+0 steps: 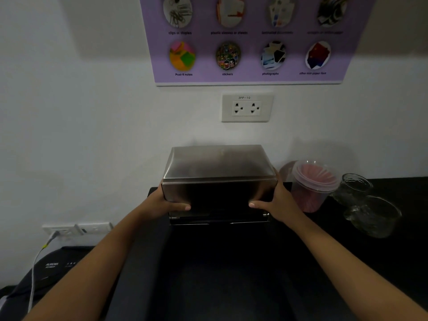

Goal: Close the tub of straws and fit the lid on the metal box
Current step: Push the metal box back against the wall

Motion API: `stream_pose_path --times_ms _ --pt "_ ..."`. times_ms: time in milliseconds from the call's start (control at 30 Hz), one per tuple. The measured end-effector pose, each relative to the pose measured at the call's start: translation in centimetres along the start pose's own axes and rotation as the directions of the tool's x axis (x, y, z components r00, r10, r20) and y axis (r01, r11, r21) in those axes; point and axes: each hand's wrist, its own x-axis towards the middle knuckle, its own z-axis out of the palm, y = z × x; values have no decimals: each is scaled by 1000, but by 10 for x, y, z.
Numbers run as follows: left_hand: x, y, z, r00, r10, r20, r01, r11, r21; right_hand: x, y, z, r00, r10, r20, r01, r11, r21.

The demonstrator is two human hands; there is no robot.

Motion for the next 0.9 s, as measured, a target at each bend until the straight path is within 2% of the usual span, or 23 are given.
stream_pose_path --times_ms 267,400,533,600,733,800,900 --pt "0 -2 0 999 39 -7 -39 999 16 -1 -1 1 1000 -11 -3 11 1000 10" --pt "-12 -12 11 988 -30 -152 29 1000 -11 -7 -3 1 1000 -9 -3 9 1000 -2" --pt "-35 -23 25 966 -68 -249 82 996 45 -18 0 -2 1000 30 8 -30 1000 -1" --pt "-48 -31 35 940 -102 -326 122 992 39 -26 2 -8 999 45 25 -45 999 -11" --pt "-78 -41 70 836 -258 -485 253 964 -79 -41 6 -28 997 75 -7 -75 994 -81" --pt "-89 -39 96 855 -227 -466 236 971 -40 -48 9 -42 997 69 -32 -73 988 -134" --pt "-95 -28 135 923 -115 -366 177 974 139 -57 12 -66 996 61 -68 -70 988 -139"
